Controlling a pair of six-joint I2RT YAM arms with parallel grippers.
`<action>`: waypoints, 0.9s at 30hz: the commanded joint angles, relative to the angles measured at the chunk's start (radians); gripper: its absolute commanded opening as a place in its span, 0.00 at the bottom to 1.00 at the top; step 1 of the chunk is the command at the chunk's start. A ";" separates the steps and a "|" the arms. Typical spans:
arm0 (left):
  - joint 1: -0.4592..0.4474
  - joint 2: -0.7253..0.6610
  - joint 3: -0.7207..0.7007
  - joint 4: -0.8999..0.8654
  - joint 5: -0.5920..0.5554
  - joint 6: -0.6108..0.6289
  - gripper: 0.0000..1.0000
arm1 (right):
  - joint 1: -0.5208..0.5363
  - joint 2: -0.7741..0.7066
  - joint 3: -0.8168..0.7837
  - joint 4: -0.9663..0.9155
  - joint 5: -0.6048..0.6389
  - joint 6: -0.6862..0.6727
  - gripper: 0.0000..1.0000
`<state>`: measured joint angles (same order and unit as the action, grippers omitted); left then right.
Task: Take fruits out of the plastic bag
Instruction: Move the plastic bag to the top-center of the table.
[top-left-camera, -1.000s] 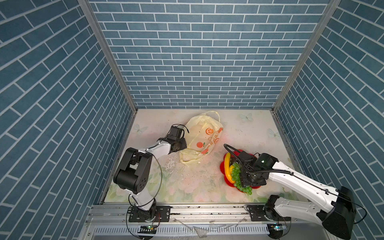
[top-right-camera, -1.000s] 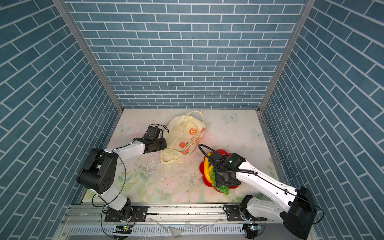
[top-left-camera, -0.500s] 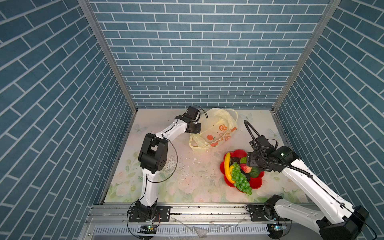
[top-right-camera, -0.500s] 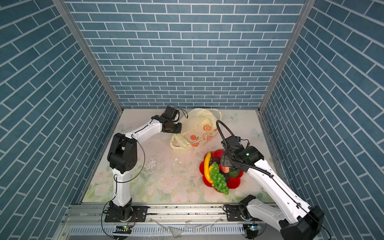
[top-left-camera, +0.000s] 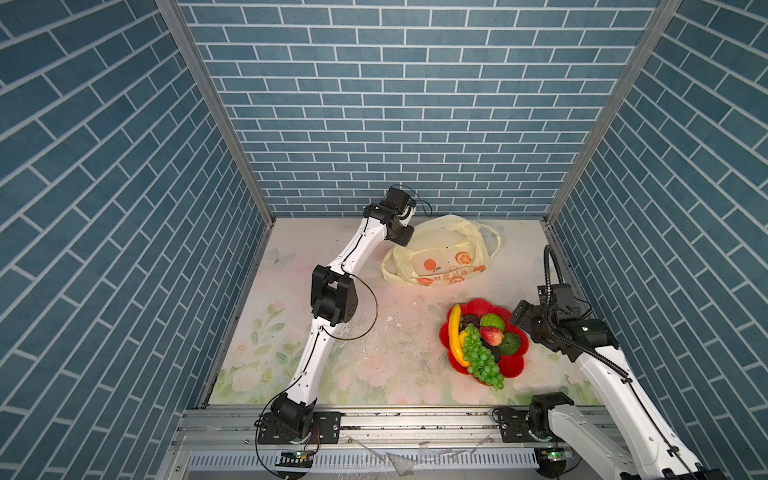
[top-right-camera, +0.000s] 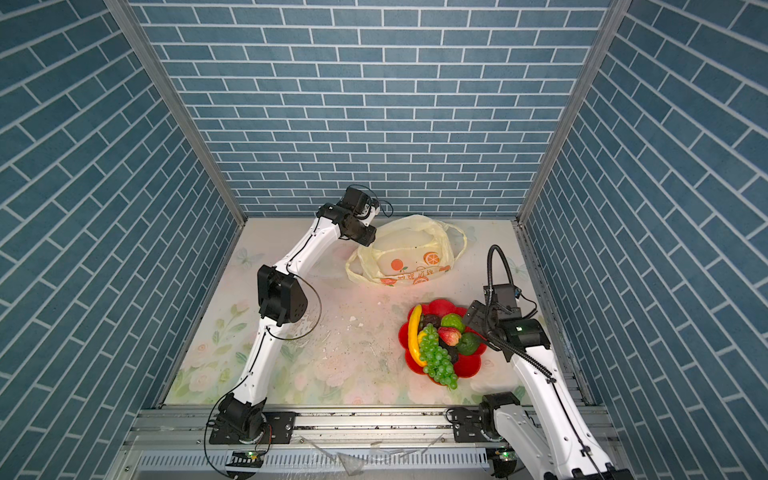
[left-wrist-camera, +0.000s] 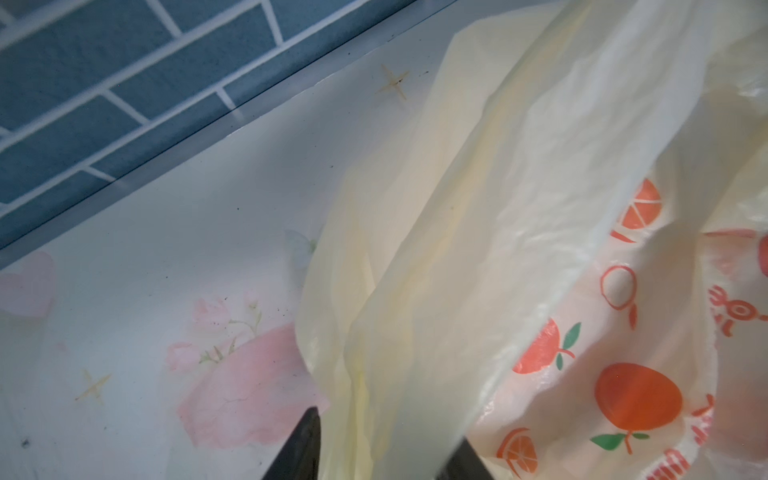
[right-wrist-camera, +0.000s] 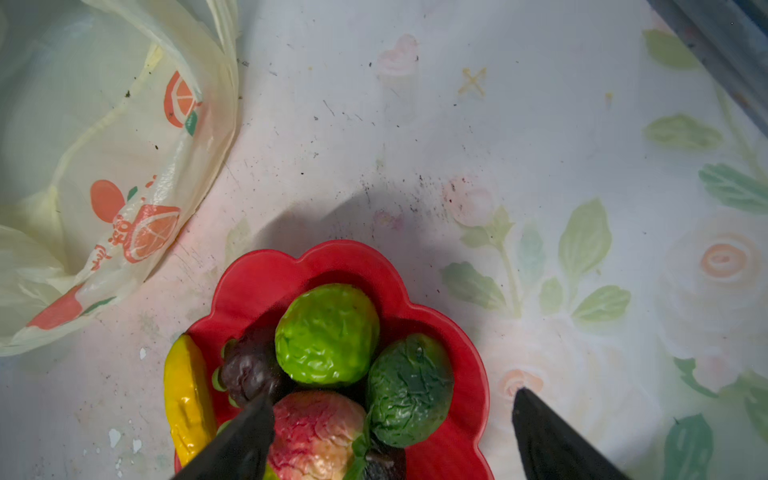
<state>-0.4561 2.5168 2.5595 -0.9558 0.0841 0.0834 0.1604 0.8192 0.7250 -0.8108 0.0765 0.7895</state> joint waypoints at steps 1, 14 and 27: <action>0.000 -0.004 0.028 -0.037 -0.089 -0.002 0.65 | -0.069 -0.046 -0.085 0.071 -0.091 0.090 0.95; 0.003 -0.411 -0.560 0.207 -0.080 -0.327 0.94 | -0.203 -0.171 -0.296 0.255 -0.253 0.238 0.98; 0.004 -0.844 -1.235 0.653 -0.199 -0.521 0.99 | -0.183 -0.147 -0.379 0.381 -0.337 0.334 0.99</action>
<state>-0.4557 1.7306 1.4055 -0.4229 -0.0628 -0.3721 -0.0330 0.6689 0.3794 -0.4778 -0.2279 1.0580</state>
